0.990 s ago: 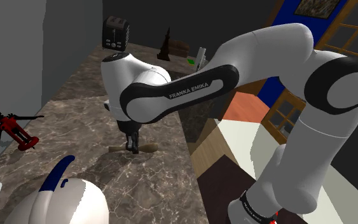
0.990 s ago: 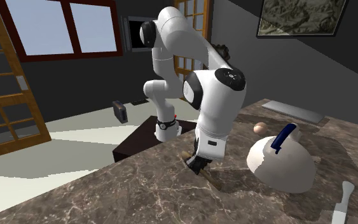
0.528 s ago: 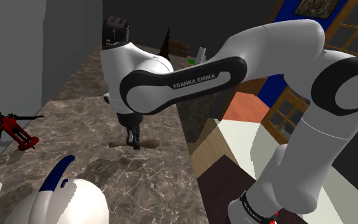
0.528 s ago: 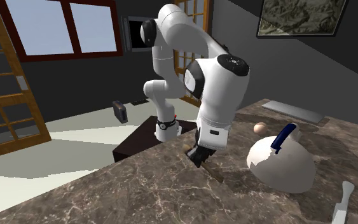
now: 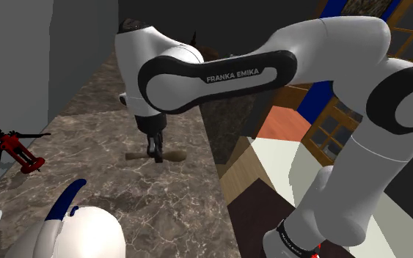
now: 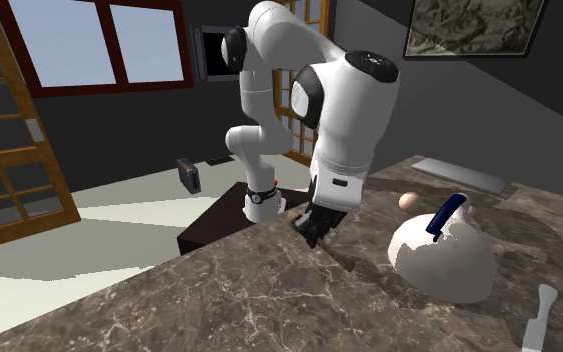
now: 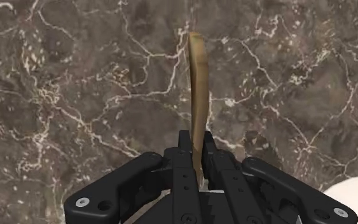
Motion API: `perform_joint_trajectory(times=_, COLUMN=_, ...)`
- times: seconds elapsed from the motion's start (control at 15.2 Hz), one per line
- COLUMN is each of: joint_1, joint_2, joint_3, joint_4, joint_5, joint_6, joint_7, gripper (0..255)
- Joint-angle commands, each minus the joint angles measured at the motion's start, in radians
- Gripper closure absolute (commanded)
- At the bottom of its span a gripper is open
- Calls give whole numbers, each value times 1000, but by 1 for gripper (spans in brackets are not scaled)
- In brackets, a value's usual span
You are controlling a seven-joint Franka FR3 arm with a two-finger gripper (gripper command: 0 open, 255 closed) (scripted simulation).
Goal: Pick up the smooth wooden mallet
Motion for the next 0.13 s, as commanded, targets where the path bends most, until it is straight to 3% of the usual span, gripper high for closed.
perform_joint_trajectory(times=0.0, joint_1=0, joint_2=-3, joint_3=0, joint_4=9, joint_5=2, joint_6=-13, joint_7=-2, gripper=255)
perform_joint_trajectory(times=0.07, joint_1=0, joint_2=-3, joint_3=0, joint_4=9, joint_5=1, joint_6=-13, joint_7=-2, gripper=255)
